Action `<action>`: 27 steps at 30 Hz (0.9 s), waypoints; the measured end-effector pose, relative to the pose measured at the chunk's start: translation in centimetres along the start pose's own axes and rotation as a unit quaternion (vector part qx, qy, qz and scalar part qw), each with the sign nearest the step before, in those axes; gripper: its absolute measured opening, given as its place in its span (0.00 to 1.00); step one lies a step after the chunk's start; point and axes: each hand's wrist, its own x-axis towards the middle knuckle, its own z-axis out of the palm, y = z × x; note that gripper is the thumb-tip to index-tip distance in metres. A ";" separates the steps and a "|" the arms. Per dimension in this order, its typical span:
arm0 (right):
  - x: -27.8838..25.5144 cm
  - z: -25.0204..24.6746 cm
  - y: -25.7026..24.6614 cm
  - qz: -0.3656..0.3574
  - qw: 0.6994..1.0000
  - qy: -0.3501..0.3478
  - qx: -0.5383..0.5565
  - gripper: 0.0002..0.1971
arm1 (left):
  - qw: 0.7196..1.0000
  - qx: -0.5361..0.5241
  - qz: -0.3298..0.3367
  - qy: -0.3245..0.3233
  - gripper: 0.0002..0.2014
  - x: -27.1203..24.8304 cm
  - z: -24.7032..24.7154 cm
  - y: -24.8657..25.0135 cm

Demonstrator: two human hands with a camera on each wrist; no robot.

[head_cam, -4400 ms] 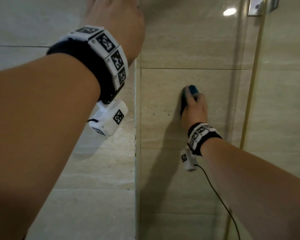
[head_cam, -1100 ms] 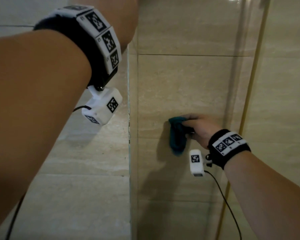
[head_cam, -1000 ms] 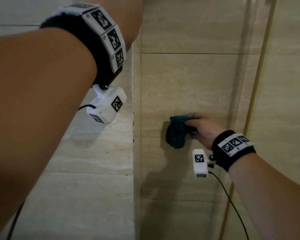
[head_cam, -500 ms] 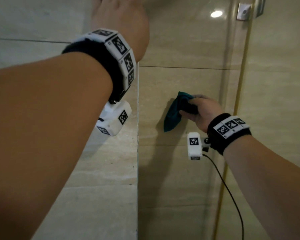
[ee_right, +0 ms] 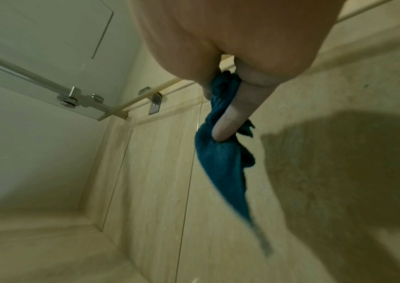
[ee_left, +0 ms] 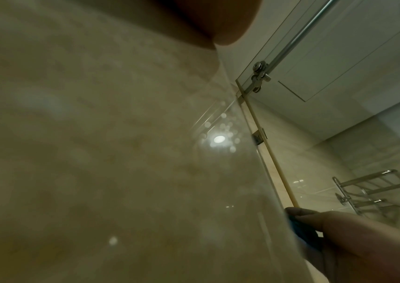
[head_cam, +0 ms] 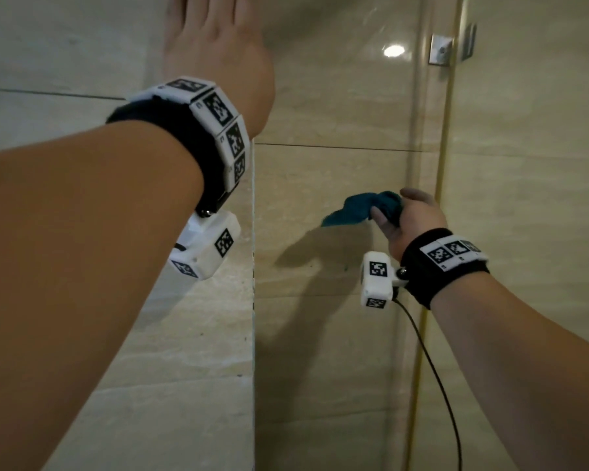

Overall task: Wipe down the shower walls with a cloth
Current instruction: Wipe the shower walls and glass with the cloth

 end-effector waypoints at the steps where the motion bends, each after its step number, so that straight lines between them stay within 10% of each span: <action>1: -0.2 -0.2 -0.6 -0.007 1.000 0.008 0.006 0.24 | 1.000 0.005 0.020 0.008 0.24 0.0 0.3 -0.1; 3: -0.1 -0.2 -0.5 -0.053 0.991 0.022 -0.124 0.27 | 0.999 0.010 0.035 0.025 0.24 0.1 1.0 -0.6; 9: 2.2 0.7 -0.5 -0.081 0.993 -0.049 0.066 0.15 | 0.999 0.031 -0.005 0.010 0.23 -0.3 0.3 0.2; 19: 4.0 3.2 0.3 -0.211 0.968 -0.085 -0.107 0.19 | 0.998 0.015 0.015 0.062 0.29 -0.1 0.9 0.0; 27: 3.9 1.8 1.8 -0.332 0.828 -0.007 -0.452 0.12 | 0.998 0.003 0.033 0.057 0.30 -0.1 0.8 -0.2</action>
